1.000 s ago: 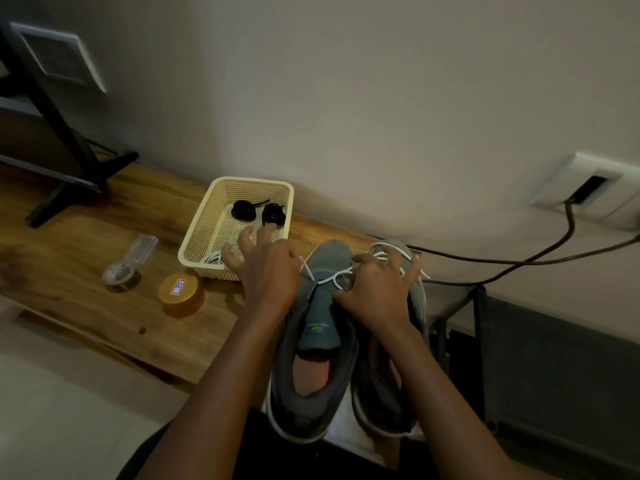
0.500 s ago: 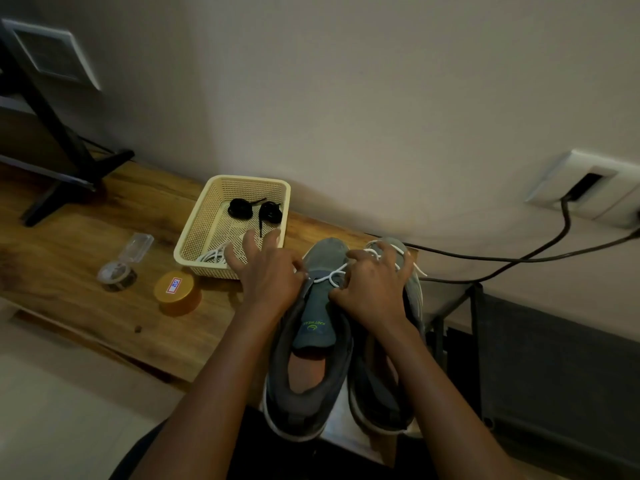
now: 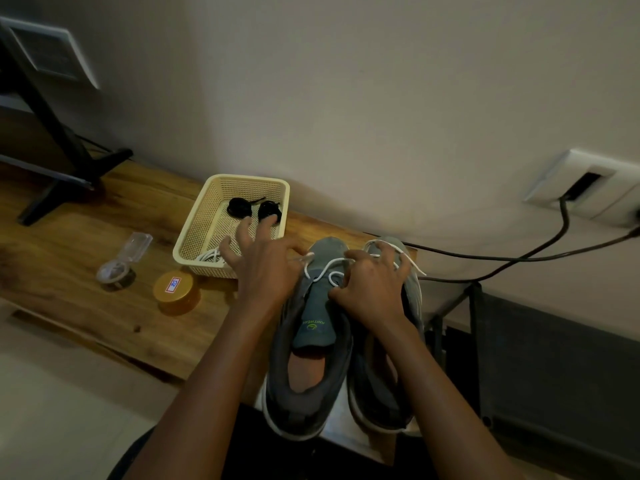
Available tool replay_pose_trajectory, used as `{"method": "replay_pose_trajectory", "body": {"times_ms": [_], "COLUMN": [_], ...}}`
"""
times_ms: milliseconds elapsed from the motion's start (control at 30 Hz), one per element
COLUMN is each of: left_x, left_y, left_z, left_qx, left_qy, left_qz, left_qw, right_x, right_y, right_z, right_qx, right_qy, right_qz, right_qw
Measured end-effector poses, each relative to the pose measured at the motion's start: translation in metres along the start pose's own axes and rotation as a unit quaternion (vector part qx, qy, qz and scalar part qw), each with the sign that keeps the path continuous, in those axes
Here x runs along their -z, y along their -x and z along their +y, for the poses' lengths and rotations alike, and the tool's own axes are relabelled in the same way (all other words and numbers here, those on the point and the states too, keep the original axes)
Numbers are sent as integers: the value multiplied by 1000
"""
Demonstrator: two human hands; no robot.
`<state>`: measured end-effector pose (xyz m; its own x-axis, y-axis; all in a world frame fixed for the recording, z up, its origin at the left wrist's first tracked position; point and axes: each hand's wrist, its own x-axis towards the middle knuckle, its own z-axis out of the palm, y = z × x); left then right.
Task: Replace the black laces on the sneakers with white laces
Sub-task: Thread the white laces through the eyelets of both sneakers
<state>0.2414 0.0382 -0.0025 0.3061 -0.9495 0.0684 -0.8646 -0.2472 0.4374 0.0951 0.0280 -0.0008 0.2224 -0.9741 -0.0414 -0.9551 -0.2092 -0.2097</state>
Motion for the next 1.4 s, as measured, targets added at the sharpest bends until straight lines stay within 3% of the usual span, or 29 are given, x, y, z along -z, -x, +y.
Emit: {"method": "replay_pose_trajectory", "body": {"times_ms": [100, 467, 633, 833, 1033, 1233, 1300, 1400], "left_x": [-5, -12, -16, 1, -2, -7, -8, -5], "left_y": [2, 4, 5, -1, 2, 3, 2, -2], "left_z": [3, 3, 6, -5, 2, 1, 3, 1], "left_qx": [3, 2, 2, 85, -22, 1, 4, 45], "left_qy": [-43, -55, -84, -10, -10, -48, -50, 0], "left_qz": [-48, -50, -91, 22, -28, -73, -61, 50], "left_qw": [998, 997, 992, 996, 999, 996, 997, 998], "right_x": [0, 0, 1, 3, 5, 5, 5, 6], "right_y": [0, 0, 0, 1, 1, 1, 1, 1], "right_z": [0, -1, -1, 0, 0, 1, 1, 2], "right_qx": [1, 0, -6, -13, -12, -9, -11, -17], "right_qy": [6, 2, -5, -16, -25, -23, -21, -14], "right_qz": [-3, 4, 4, 5, 7, 5, 6, 2], "right_qw": [1000, 1000, 1000, 1000, 1000, 1000, 1000, 1000]}}
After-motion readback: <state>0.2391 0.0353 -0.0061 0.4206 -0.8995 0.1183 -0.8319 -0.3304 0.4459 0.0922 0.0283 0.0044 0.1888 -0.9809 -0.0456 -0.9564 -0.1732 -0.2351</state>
